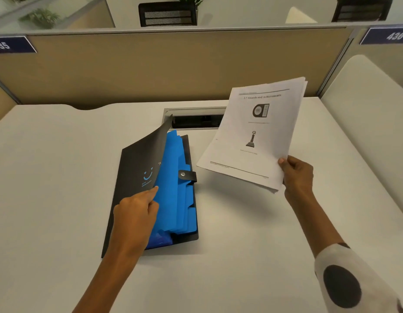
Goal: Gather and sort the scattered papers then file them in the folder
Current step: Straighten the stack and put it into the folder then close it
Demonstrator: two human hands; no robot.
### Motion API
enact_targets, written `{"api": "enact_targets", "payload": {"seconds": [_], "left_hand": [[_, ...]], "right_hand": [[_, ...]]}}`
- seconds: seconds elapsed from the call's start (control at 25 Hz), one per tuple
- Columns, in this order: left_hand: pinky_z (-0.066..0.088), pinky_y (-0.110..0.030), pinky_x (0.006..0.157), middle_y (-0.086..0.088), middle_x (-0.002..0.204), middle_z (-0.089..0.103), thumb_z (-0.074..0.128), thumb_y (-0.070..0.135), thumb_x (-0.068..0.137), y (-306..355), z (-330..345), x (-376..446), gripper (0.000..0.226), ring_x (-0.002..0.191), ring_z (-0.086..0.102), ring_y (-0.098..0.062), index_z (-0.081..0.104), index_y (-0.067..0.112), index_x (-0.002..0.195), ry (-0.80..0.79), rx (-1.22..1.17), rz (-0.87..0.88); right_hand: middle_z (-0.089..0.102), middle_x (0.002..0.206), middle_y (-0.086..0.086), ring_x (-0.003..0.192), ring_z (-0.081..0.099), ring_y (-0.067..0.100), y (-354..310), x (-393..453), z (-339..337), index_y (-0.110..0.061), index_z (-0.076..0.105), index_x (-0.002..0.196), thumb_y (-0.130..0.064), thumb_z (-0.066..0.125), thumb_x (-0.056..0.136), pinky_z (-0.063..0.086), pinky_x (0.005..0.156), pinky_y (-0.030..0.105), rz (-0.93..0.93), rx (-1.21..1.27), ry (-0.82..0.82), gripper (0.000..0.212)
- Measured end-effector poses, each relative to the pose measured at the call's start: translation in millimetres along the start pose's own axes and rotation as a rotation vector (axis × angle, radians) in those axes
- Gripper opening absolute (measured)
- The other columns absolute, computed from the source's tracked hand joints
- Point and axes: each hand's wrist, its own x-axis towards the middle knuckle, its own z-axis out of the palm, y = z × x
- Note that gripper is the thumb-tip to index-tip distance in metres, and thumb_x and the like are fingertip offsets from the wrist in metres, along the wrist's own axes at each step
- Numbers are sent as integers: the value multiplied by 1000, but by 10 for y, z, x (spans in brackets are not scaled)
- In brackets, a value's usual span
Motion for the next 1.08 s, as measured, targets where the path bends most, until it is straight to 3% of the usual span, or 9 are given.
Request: {"api": "enact_targets", "payload": {"seconds": [0.2,0.32,0.44,0.56,0.72,0.84,0.96,1.08], "left_hand": [[38,-28,51,-12,56,56,51,-2,87,-26,16,-24,32,49,42,-19,62,4,117,4,-30,1],[35,-21,53,-19,69,66,52,2,89,-49,37,-42,31,52,44,-16,61,4,118,16,-61,-11],[32,-17,51,-18,69,66,52,1,89,-49,73,-38,31,49,40,-13,61,4,118,40,-73,7],[35,-23,56,-18,75,68,50,3,90,-37,133,-6,31,54,44,-16,60,6,119,37,-56,8],[41,-26,60,-19,84,71,50,6,91,-14,208,42,31,58,47,-16,59,6,121,53,-60,-2],[43,-23,61,-18,89,71,50,8,92,8,250,96,31,61,49,-16,59,5,121,67,-85,-14],[47,-22,64,-18,101,68,50,15,92,38,292,137,33,74,57,-18,57,5,123,39,-106,-57],[52,-30,80,-16,114,65,48,20,93,83,337,165,37,98,63,-26,53,7,127,0,-68,-82]], "right_hand": [[68,85,8,76,53,18,-103,-33,413,-4,72,98,-10,56,87,45,74,31,-113,-134,43,20],[66,88,2,79,58,22,-139,-111,526,-5,71,104,-10,55,90,48,78,31,-148,-177,-7,22],[66,93,3,85,62,28,-110,-201,545,-4,69,109,-11,55,91,53,83,39,-129,-206,-103,24],[68,98,9,91,64,32,-61,-267,510,-3,67,112,-9,56,90,55,83,44,-9,-164,-203,25],[68,99,19,85,64,30,34,-423,463,4,66,107,-3,55,90,54,75,40,99,-102,-432,22],[69,95,17,77,66,27,87,-566,481,2,67,103,-1,53,91,57,65,32,157,-69,-561,18],[70,93,14,72,68,21,124,-617,484,0,68,101,-2,53,91,57,59,26,176,-58,-600,17],[69,93,15,71,68,19,140,-605,444,5,66,104,-1,53,92,57,59,25,198,-55,-627,19]]}}
